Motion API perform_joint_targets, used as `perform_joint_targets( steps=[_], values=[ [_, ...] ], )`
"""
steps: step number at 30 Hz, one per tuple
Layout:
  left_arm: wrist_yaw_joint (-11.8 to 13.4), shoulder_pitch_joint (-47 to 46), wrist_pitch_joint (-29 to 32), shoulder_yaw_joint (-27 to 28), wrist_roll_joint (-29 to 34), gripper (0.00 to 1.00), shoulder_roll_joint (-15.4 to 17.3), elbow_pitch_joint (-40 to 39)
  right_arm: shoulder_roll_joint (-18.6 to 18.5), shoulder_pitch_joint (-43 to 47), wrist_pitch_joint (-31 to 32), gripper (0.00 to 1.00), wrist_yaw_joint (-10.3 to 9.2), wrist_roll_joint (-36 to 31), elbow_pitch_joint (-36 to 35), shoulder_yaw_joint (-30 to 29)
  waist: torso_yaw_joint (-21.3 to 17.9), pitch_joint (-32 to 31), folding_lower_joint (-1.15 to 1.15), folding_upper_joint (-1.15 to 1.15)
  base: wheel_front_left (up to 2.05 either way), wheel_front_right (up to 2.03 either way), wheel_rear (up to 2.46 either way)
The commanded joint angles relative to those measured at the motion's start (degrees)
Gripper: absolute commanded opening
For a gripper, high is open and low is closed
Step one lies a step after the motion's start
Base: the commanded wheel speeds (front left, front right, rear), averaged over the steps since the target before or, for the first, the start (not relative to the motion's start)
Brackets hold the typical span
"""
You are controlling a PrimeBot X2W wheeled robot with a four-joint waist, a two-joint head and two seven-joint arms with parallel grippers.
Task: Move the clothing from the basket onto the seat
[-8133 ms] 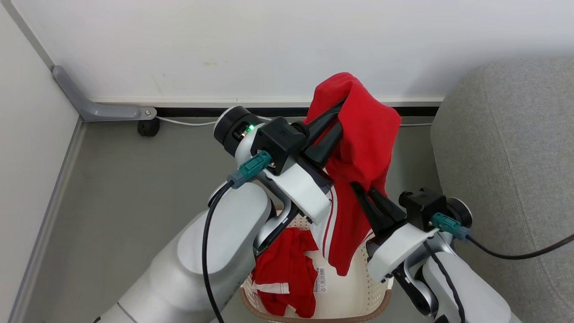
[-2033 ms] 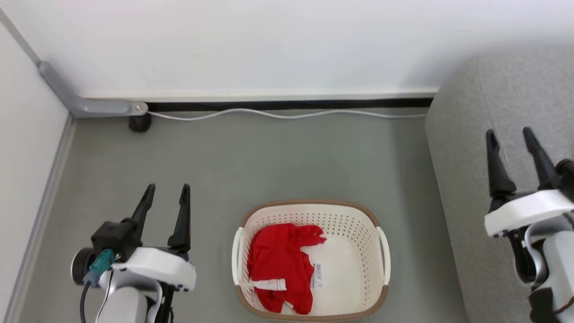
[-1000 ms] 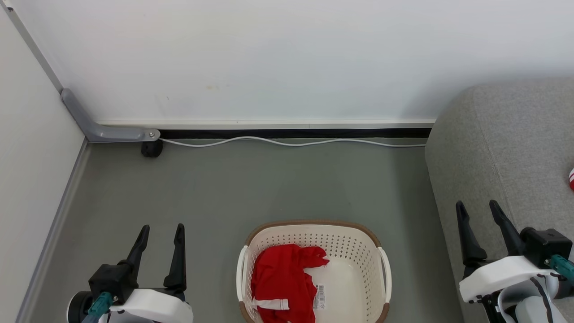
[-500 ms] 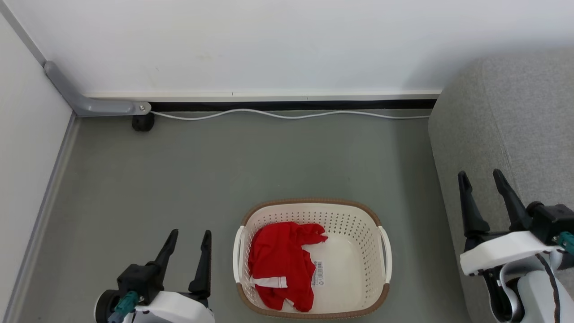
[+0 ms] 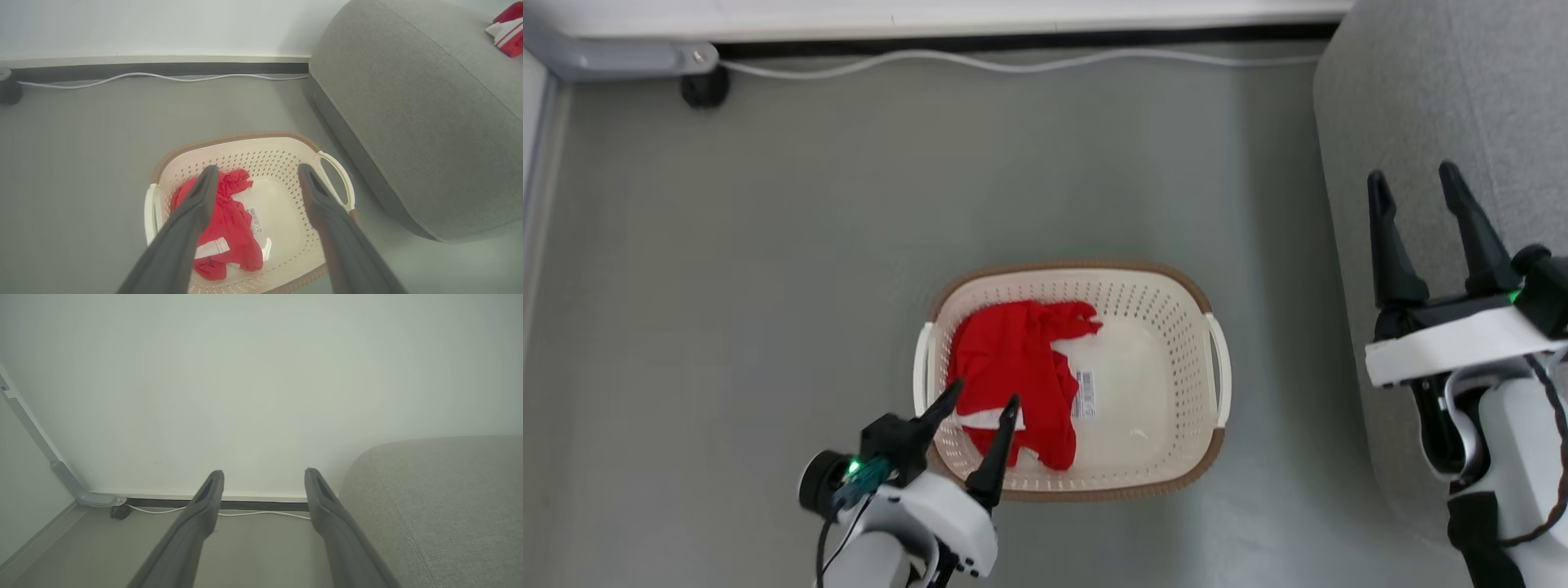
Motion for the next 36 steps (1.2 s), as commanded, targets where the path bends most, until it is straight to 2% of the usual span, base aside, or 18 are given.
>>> perform_joint_targets(
  steps=[1, 7, 14, 20, 32, 36],
  values=[
    [-0.3, -4.3, -0.3, -1.5, -1.1, 1.00, 0.4, 1.5, -0.7, -1.9, -0.3, 1.00, 0.08, 0.0, -2.2, 1.2, -1.7, 5.3, 0.00, 0.00, 0.00, 0.00, 0.00],
    [0.7, -13.7, -0.3, -9.7, -4.4, 1.00, 0.4, 8.4, -1.2, -5.8, -0.3, 1.00, 0.08, 0.1, -3.5, 1.9, -3.7, 11.5, 0.00, 0.00, 0.00, 0.00, 0.00],
    [2.7, -24.5, -0.3, -16.6, -7.8, 1.00, 0.4, 17.4, -0.6, -9.4, -0.3, 1.00, 0.08, 0.4, -5.3, 2.5, -6.8, 18.0, 0.00, 0.00, 0.00, 0.00, 0.00],
    [5.6, -34.4, 1.3, -20.6, -10.8, 1.00, 0.4, 26.0, 0.8, -12.6, -0.3, 1.00, 0.08, 0.4, -7.7, 3.1, -9.2, 23.9, 0.00, 0.00, 0.00, 0.00, 0.00],
    [7.7, -45.6, 5.7, -25.2, -10.9, 1.00, 0.4, 38.2, 3.6, -18.7, -0.3, 1.00, 0.08, 1.0, -11.8, 6.0, -12.8, 32.4, 0.00, 0.00, 0.00, 0.00, 0.00],
    [9.3, -48.3, 6.7, -25.8, -10.4, 1.00, 0.5, 40.8, 4.5, -19.8, -0.3, 1.00, 0.08, 1.6, -12.6, 6.2, -14.0, 34.7, 0.00, 0.00, 0.00, 0.00, 0.00]
  ],
)
